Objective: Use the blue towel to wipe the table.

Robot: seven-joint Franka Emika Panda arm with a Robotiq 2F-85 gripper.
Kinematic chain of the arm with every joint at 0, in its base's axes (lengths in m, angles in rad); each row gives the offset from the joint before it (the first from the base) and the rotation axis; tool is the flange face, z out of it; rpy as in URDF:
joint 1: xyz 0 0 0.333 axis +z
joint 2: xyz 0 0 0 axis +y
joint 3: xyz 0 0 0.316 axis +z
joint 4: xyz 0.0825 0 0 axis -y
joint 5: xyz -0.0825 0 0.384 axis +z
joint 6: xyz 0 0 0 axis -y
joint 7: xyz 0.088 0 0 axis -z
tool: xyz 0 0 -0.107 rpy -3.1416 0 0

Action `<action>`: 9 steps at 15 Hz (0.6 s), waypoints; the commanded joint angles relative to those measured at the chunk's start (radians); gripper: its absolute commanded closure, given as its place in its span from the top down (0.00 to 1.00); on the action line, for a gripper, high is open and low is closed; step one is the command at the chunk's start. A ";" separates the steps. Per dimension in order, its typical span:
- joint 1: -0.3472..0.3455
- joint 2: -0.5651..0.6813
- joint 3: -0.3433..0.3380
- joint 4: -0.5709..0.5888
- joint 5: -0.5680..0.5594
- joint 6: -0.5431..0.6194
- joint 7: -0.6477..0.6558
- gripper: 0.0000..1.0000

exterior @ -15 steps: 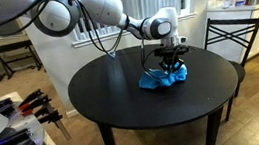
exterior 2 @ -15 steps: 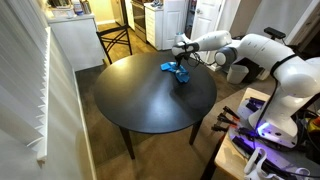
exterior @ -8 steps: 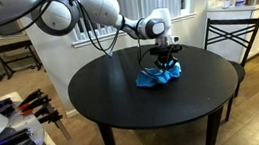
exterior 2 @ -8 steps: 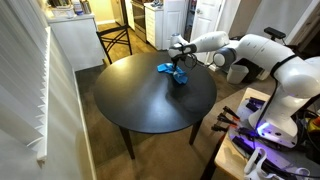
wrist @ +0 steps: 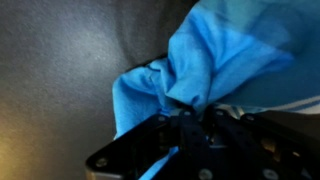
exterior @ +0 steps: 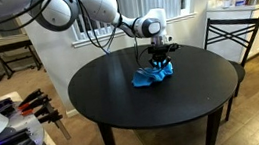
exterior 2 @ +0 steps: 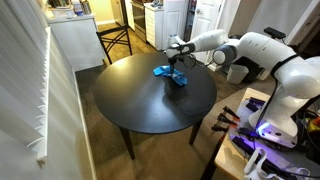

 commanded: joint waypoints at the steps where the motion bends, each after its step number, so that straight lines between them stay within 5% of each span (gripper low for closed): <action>1: 0.042 -0.032 0.061 -0.129 0.013 -0.005 -0.078 0.05; 9: 0.198 -0.017 0.067 -0.134 0.006 -0.005 0.080 0.05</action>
